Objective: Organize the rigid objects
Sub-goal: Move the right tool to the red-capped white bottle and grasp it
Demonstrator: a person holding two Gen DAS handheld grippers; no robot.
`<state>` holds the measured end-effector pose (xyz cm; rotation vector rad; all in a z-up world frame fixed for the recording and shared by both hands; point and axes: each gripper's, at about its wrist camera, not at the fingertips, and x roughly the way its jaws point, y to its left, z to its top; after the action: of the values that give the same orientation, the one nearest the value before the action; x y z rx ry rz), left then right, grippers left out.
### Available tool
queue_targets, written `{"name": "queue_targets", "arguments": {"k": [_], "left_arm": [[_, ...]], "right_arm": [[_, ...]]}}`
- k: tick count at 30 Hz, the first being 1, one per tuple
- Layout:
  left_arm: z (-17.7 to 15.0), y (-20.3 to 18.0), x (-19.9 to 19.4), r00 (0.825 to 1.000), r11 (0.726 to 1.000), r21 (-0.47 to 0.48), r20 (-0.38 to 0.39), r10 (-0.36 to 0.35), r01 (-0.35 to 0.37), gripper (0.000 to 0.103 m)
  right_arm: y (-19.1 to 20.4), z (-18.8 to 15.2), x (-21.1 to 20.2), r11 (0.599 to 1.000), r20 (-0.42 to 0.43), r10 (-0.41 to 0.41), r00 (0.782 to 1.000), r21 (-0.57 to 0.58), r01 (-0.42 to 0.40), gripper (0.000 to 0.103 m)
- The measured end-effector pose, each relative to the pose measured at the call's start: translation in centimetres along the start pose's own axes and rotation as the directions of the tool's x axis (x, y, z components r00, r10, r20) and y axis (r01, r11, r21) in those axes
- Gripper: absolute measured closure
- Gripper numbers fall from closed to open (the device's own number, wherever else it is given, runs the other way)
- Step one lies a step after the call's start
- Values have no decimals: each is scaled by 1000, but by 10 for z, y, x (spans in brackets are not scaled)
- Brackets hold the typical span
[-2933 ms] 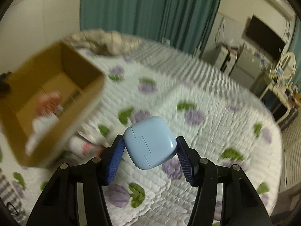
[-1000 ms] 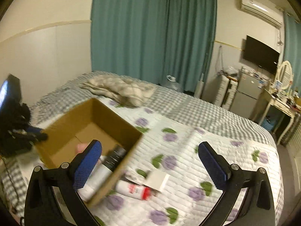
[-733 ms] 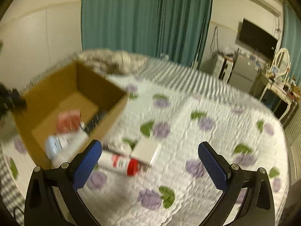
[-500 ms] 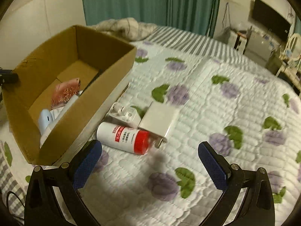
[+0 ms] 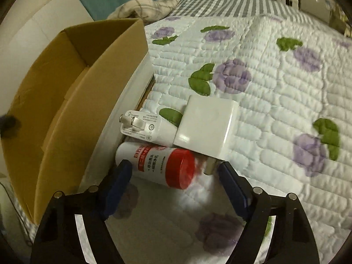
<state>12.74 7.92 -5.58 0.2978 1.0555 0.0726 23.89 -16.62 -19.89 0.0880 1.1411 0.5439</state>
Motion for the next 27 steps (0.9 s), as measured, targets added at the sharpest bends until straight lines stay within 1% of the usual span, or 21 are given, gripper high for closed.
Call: {"name": "queue_targets", "arguments": {"k": [5, 8, 11, 13, 14, 17, 19, 22, 24, 27], "left_arm": [[1, 0, 0, 1000, 1000, -1, 0, -3, 3, 95], [1, 0, 1, 1000, 1000, -1, -3, 1, -1, 95], [1, -1, 1, 1000, 1000, 2, -5, 3, -3, 95], [2, -2, 2, 1000, 1000, 6, -6, 8, -8, 95], [2, -2, 2, 1000, 1000, 6, -7, 10, -10, 95], [2, -2, 2, 1000, 1000, 6, -6, 8, -8, 95], [2, -2, 2, 1000, 1000, 6, -6, 8, -8, 95], [1, -2, 2, 1000, 1000, 9, -7, 8, -8, 95], [1, -3, 2, 1000, 1000, 10, -7, 8, -8, 95], [1, -3, 2, 1000, 1000, 11, -6, 9, -9, 95]], "right_arm": [[0, 5, 12, 999, -24, 38, 999, 8, -38, 20], [11, 4, 15, 999, -36, 11, 999, -49, -13, 21], [14, 2, 10, 998, -19, 17, 1000, -55, -18, 29], [13, -1, 4, 998, -6, 31, 999, -45, -32, 38], [12, -3, 0, 998, 0, 42, 999, -38, -42, 40], [14, -7, -11, 998, 17, 53, 998, -39, -53, 54], [17, -10, -22, 997, 44, 61, 997, -53, -58, 65], [25, -13, -37, 994, 84, 87, 993, -80, -81, 72], [32, -13, -39, 992, 86, 94, 992, -91, -87, 73], [34, -7, -33, 992, 85, 113, 990, -70, -107, 73]]}}
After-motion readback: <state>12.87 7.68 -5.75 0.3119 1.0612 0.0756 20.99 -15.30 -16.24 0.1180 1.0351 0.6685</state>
